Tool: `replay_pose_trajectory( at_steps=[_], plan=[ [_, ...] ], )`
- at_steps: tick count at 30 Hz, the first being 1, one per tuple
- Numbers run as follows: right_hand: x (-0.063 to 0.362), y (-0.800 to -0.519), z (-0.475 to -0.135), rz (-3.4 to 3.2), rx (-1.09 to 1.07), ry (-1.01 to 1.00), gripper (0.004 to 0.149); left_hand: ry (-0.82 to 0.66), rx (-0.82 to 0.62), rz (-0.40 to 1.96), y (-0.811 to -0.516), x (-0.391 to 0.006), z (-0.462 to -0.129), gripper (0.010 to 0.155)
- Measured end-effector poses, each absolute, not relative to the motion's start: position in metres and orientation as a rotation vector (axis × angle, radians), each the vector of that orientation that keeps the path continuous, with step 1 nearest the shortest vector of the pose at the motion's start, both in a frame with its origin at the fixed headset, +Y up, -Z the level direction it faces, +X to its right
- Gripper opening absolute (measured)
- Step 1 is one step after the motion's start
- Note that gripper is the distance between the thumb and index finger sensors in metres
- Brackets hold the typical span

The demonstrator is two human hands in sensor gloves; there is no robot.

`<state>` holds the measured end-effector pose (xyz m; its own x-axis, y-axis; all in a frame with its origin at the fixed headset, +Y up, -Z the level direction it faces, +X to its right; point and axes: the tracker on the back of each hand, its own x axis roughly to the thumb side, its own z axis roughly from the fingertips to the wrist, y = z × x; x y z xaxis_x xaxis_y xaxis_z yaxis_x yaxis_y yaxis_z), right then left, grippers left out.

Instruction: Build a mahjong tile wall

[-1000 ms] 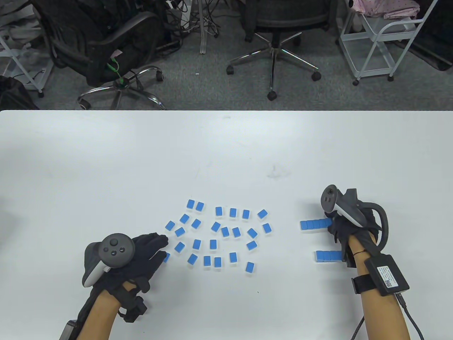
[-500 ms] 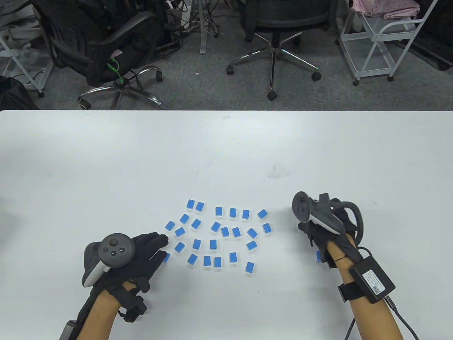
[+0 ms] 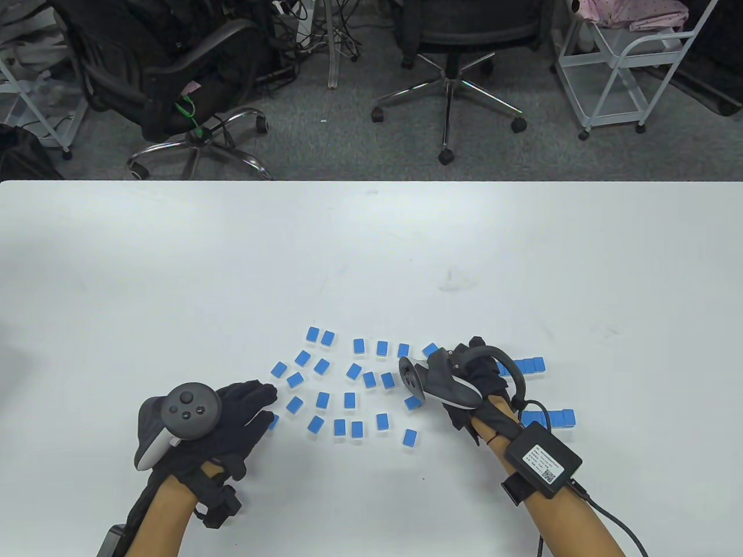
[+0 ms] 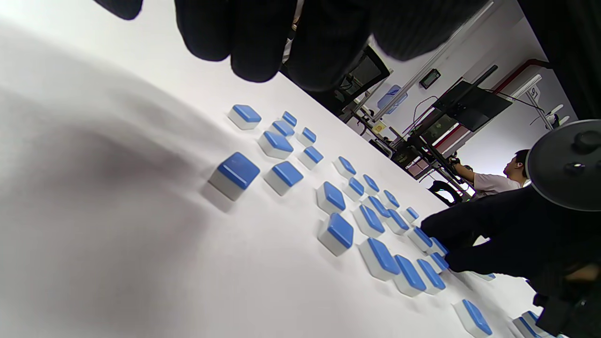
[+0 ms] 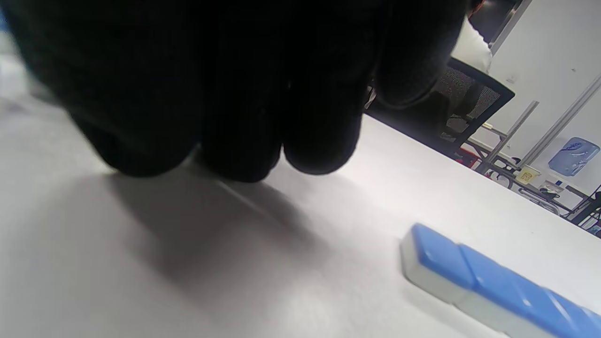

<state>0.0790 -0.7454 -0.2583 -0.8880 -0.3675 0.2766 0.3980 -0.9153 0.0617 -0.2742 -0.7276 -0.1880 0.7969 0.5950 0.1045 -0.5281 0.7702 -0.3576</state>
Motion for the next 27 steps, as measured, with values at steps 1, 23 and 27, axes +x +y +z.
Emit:
replay_pose_trajectory(
  at_steps=[1,23,27],
  plan=[
    [0.08,-0.745,-0.258,-2.714,-0.366,-0.164,0.052,-0.217,-0.322,0.614,-0.728,-0.274,-0.188,0.061],
    [0.191,-0.711,-0.283,-2.937,0.119,-0.381,0.055,-0.219,-0.325,0.61,-0.729,-0.272,-0.188,0.061],
    [0.192,-0.724,-0.283,-2.898,0.104,-0.45,0.054,-0.214,-0.325,0.613,-0.729,-0.273,-0.188,0.061]
  ],
)
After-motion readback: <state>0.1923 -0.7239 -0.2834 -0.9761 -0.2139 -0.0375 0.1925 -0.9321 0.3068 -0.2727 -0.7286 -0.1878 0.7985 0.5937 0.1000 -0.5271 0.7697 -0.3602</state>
